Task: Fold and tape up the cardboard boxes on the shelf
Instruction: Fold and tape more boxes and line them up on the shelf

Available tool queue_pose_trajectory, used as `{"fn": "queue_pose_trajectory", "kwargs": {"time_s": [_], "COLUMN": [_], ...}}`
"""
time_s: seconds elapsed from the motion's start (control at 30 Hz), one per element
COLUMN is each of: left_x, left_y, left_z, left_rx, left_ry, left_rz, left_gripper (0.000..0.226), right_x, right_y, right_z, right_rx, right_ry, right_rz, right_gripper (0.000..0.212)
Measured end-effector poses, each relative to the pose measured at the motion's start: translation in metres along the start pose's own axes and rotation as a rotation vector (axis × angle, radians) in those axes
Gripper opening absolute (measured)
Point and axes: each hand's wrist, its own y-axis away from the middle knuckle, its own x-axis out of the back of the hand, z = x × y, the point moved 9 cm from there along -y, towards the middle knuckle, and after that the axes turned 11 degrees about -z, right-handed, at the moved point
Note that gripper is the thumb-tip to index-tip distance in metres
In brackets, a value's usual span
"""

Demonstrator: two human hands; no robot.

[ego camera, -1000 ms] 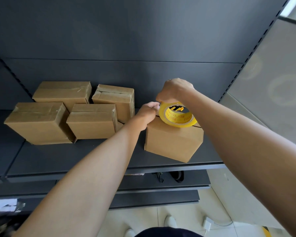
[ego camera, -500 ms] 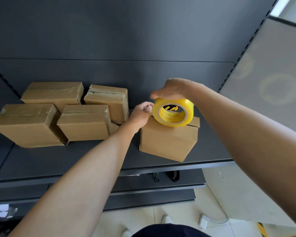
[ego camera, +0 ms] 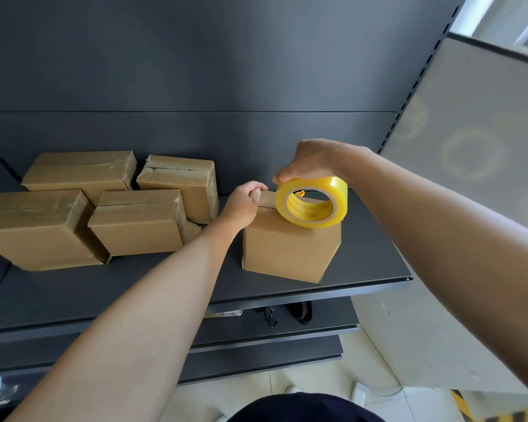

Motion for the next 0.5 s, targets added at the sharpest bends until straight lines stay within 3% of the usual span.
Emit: {"fn": "queue_pose_trajectory", "kwargs": {"time_s": [0.37,0.5], "left_x": [-0.005,-0.012], "left_y": [-0.004,-0.006], "left_z": [0.0,0.004], "left_rx": [0.016,0.008], "left_ry": [-0.065,-0.077], "left_rz": [0.007,0.011], "left_gripper": [0.033,0.033], "right_x": [-0.006,-0.007], "right_y": [0.014,0.016], "right_z": [0.049,0.076], "right_rx": [-0.174,-0.172], "right_ry": [0.175,0.105], "right_rz": [-0.065,-0.109], "right_gripper": [0.064,0.069]}}
